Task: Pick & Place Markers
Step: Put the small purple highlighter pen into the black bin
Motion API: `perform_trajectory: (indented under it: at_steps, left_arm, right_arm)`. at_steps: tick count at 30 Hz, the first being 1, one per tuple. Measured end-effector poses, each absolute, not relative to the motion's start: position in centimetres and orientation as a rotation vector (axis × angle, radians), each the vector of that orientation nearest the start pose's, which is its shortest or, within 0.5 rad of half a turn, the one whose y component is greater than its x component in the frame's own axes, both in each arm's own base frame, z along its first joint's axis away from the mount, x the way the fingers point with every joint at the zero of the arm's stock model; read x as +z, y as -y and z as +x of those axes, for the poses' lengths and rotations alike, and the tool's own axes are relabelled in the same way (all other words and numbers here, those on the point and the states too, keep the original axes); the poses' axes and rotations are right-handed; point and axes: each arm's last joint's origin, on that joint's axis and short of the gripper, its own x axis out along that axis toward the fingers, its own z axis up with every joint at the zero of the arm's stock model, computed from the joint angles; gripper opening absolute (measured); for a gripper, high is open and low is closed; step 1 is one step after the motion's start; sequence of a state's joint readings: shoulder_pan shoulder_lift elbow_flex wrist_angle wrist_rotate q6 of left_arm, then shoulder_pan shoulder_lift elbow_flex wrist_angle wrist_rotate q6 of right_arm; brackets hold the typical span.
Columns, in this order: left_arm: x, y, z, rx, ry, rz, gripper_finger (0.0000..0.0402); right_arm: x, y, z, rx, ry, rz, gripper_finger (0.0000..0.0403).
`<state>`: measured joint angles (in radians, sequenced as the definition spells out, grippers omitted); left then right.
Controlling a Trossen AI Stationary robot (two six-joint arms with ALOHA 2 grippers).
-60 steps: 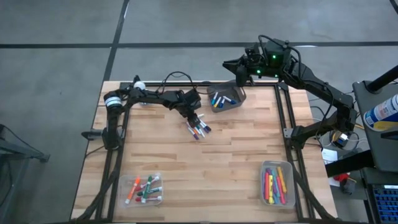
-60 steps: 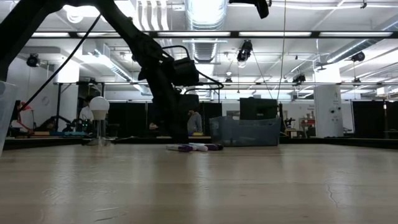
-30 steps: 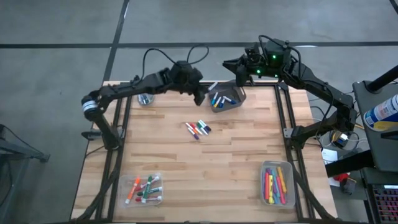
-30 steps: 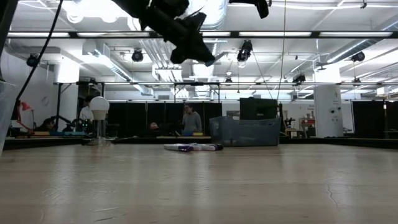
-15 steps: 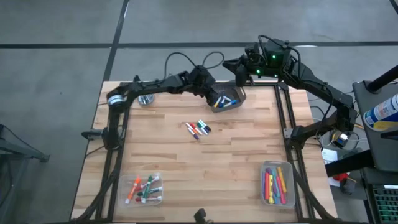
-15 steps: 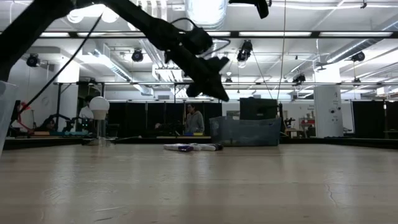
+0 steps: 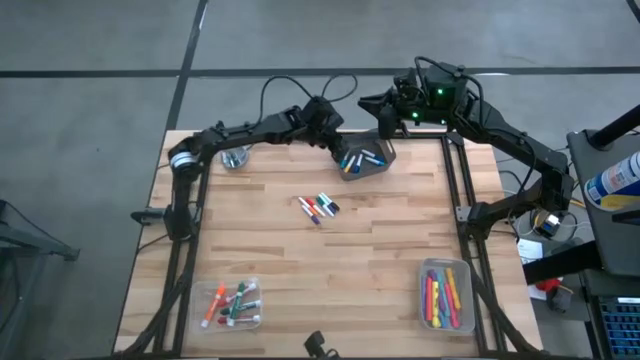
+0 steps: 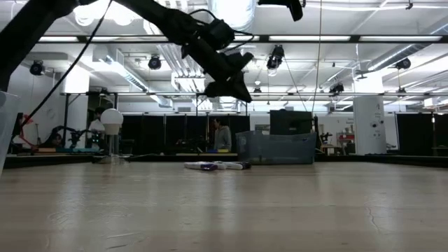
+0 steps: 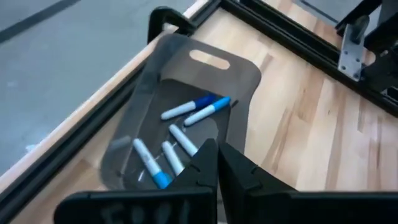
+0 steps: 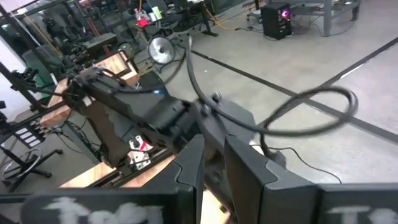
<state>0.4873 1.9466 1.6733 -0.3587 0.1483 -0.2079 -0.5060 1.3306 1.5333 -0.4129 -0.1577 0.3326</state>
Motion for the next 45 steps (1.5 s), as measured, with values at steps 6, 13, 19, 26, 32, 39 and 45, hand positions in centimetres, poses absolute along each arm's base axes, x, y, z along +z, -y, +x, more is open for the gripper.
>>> perform_trajectory:
  at_steps: [6, 13, 19, 26, 32, 39, 45]
  left_arm:
    - [31.7, -19.6, 37.5, 0.393, -0.558, -0.394, 0.0007]
    - [36.2, -17.5, 33.7, 0.380, -0.548, -0.365, 0.0007]
    - [40.6, -15.2, 29.4, 0.362, -0.497, -0.320, 0.0007]
    - [45.0, -12.6, 24.6, 0.355, -0.372, -0.280, 0.0007]
    - [47.6, -10.6, 21.0, 0.350, -0.269, -0.255, 0.0007]
    - [49.1, -9.2, 18.2, 0.346, -0.205, -0.235, 0.0007]
    - [49.5, -8.5, 16.9, 0.345, -0.192, -0.230, 0.0007]
  right_arm:
    - [43.7, 13.5, 25.3, -0.396, -0.197, 0.482, 0.0057]
    - [41.0, 13.1, 27.7, -0.372, -0.348, 0.535, 0.0057]
    - [38.9, 11.9, 30.4, -0.313, -0.439, 0.541, 0.0057]
    - [35.7, 11.2, 33.4, -0.307, -0.550, 0.611, 0.0057]
    - [32.3, 11.1, 35.3, -0.335, -0.684, 0.677, 0.0057]
    - [28.6, 10.4, 36.9, -0.348, -0.853, 0.694, 0.0057]
    - [25.6, 9.9, 38.5, -0.346, -0.942, 0.692, 0.0057]
